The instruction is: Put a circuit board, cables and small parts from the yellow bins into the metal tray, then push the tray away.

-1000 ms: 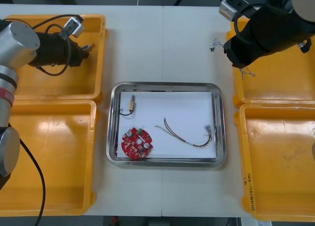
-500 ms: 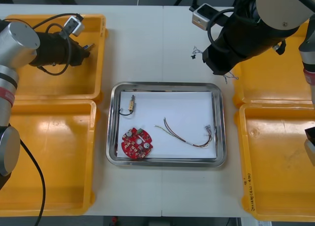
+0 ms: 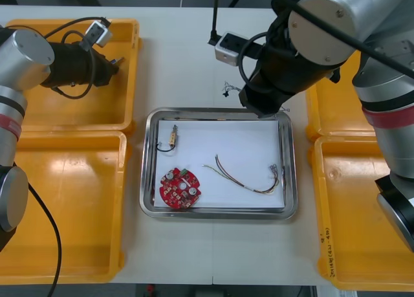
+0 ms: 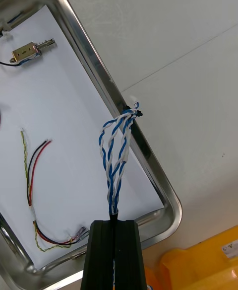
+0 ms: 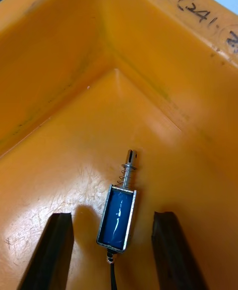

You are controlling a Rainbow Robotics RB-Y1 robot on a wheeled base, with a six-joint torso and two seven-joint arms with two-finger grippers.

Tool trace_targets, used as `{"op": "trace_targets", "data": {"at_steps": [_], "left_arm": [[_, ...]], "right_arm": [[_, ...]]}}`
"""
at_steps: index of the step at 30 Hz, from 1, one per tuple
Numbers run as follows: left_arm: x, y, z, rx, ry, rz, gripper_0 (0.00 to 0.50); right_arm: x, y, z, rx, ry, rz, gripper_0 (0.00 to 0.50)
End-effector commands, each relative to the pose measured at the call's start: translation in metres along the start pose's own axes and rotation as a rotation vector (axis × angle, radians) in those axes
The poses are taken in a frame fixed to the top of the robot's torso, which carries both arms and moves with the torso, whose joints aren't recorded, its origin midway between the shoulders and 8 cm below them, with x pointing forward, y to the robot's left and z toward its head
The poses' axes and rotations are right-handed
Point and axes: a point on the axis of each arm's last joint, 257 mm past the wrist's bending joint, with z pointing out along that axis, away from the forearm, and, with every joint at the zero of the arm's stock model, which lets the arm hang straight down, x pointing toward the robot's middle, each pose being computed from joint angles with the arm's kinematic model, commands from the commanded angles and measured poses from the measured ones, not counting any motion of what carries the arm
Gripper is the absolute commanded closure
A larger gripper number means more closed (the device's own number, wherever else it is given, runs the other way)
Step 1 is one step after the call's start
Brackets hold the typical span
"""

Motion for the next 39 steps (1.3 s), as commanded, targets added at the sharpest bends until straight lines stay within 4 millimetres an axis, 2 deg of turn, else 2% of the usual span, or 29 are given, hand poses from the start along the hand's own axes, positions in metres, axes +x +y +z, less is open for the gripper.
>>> {"op": "trace_targets", "data": {"at_steps": [1,7,14,21,27,32,39], "left_arm": [[-0.038,0.001,0.001,-0.006,-0.065,0.003,0.498],[-0.03,0.002,0.005,-0.012,-0.07,-0.023,0.5],[-0.029,0.009,0.0,-0.017,-0.068,-0.023,0.5],[-0.031,0.023,-0.016,0.0,-0.065,-0.019,0.5],[-0.041,0.039,-0.039,0.011,-0.062,0.024,0.5],[-0.042,0.048,-0.053,0.019,-0.049,0.022,0.5],[-0.041,0.056,-0.067,0.029,-0.031,0.019,0.498]], "right_arm": [[-0.014,0.022,0.001,0.034,-0.01,-0.135,0.5],[0.006,0.03,0.017,0.039,0.033,-0.245,0.5],[0.039,0.035,0.042,0.064,0.133,-0.369,0.5],[0.046,0.039,0.065,0.057,0.123,-0.43,0.5],[0.045,0.043,0.086,0.069,0.134,-0.459,0.5],[0.05,0.04,0.114,0.06,0.131,-0.443,0.5],[0.057,0.038,0.128,0.051,0.14,-0.427,0.5]]}}
